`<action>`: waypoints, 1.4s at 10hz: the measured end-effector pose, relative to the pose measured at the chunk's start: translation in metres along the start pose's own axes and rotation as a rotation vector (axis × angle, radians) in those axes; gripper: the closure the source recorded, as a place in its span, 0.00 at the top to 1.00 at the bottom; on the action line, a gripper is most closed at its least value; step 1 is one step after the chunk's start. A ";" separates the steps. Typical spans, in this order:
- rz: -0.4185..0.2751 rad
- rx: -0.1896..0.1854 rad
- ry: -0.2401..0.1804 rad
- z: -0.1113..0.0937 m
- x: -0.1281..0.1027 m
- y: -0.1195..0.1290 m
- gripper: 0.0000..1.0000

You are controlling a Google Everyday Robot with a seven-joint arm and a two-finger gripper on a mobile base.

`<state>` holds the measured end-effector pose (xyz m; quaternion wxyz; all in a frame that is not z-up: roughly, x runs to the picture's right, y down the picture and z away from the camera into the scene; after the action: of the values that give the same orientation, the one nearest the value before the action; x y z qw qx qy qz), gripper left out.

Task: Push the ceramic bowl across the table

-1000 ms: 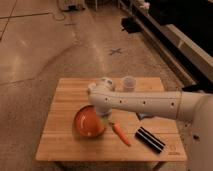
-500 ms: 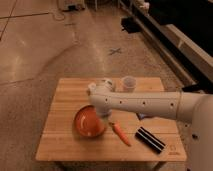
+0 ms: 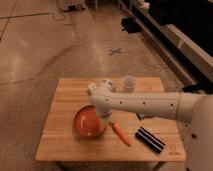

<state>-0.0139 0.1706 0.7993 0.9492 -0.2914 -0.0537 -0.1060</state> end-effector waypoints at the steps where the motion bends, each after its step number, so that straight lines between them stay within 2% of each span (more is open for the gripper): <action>1: 0.001 0.001 -0.001 0.001 0.000 0.000 0.65; 14: 0.011 0.008 -0.014 0.010 0.000 -0.006 0.65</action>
<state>-0.0158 0.1715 0.8113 0.9505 -0.2887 -0.0590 -0.0985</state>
